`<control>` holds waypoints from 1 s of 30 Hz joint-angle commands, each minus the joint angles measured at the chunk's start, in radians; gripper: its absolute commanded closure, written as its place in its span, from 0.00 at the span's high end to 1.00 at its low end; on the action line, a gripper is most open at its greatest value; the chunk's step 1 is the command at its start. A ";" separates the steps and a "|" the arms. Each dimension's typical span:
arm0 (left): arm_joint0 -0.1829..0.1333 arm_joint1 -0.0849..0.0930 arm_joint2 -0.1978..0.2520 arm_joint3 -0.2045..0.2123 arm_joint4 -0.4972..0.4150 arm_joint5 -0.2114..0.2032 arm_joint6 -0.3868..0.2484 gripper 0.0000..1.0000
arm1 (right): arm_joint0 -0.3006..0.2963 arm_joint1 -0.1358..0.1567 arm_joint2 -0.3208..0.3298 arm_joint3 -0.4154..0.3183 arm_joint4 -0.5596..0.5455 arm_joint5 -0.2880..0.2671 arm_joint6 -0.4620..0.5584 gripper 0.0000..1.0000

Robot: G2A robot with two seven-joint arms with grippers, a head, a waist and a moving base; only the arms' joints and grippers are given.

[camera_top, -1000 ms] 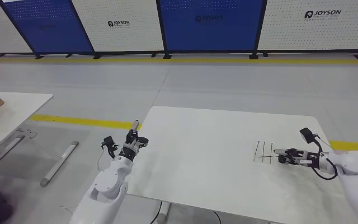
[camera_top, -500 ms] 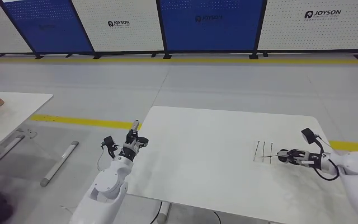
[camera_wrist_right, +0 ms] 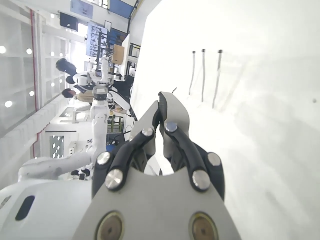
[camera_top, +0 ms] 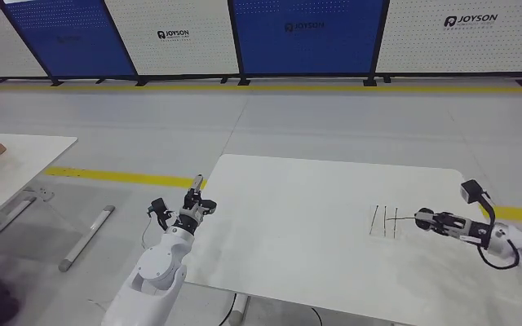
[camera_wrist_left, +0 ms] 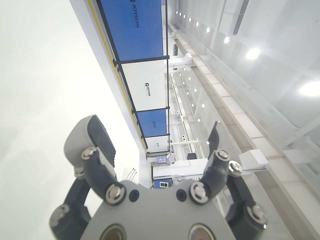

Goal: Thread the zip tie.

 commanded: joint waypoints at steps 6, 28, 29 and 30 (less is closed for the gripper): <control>0.000 0.000 0.000 0.000 0.000 0.000 0.000 1.00 | -0.105 0.017 0.087 -0.189 0.047 0.000 0.074 0.00; 0.000 0.000 0.000 0.000 0.000 0.000 0.000 1.00 | -0.005 -0.034 -0.144 -0.344 0.194 0.074 -0.050 0.00; 0.000 0.000 0.000 0.000 0.000 0.000 0.000 1.00 | 0.012 -0.040 -0.169 -0.332 0.183 0.081 -0.076 0.00; 0.000 0.000 0.000 0.000 0.000 0.000 0.000 1.00 | 0.022 -0.045 -0.190 -0.324 0.187 0.090 -0.072 0.00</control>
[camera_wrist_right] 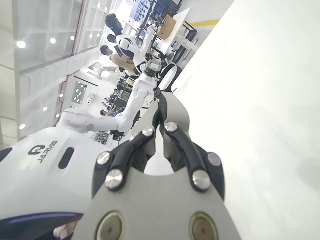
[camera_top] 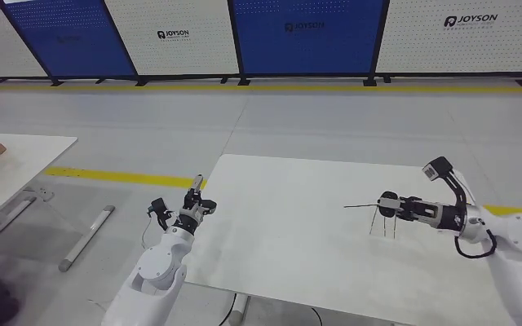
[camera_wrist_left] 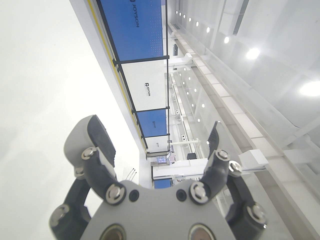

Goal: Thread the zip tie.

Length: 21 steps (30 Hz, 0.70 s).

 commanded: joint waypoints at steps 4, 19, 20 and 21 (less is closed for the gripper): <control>0.000 0.000 0.000 0.000 0.000 0.000 0.000 1.00 | 0.010 -0.003 -0.018 0.008 0.000 0.007 0.000 0.00; -0.071 0.001 0.084 0.014 -0.006 0.168 -0.164 1.00 | 0.019 -0.021 -0.025 0.119 0.159 -0.084 -0.011 0.00; -0.083 0.000 0.092 0.018 -0.001 0.187 -0.172 1.00 | 0.031 -0.026 -0.033 0.132 0.164 -0.084 -0.009 0.00; -0.097 0.001 0.109 0.019 0.002 0.217 -0.194 1.00 | 0.046 -0.033 -0.045 0.143 0.172 -0.084 -0.008 0.00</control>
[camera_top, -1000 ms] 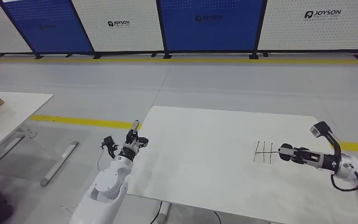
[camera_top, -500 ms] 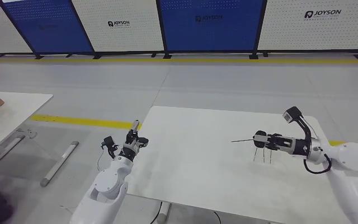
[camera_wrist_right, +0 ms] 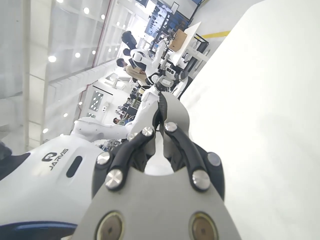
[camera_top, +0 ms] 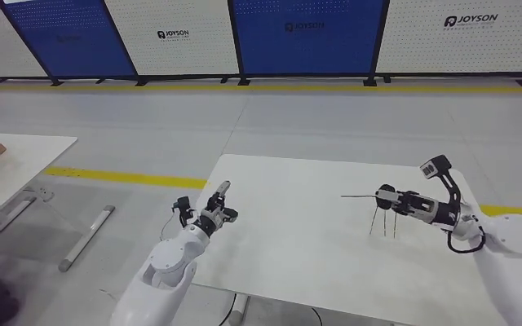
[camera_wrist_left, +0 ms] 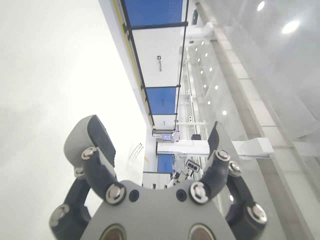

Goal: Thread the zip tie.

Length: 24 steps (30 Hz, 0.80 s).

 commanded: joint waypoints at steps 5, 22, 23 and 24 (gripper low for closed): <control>-0.079 -0.004 0.063 0.026 -0.022 0.104 -0.067 1.00 | 0.062 -0.032 -0.064 0.052 0.002 0.002 0.016 0.00; -0.088 -0.010 0.178 0.026 0.010 0.010 -0.183 1.00 | 0.031 -0.085 -0.159 0.050 -0.021 0.002 -0.147 0.00; -0.089 -0.011 0.189 0.028 0.002 -0.009 -0.194 1.00 | 0.036 -0.097 -0.182 0.059 -0.028 0.002 -0.153 0.00; -0.090 -0.013 0.193 0.033 -0.013 -0.028 -0.205 1.00 | 0.042 -0.106 -0.201 0.071 -0.031 0.002 -0.156 0.00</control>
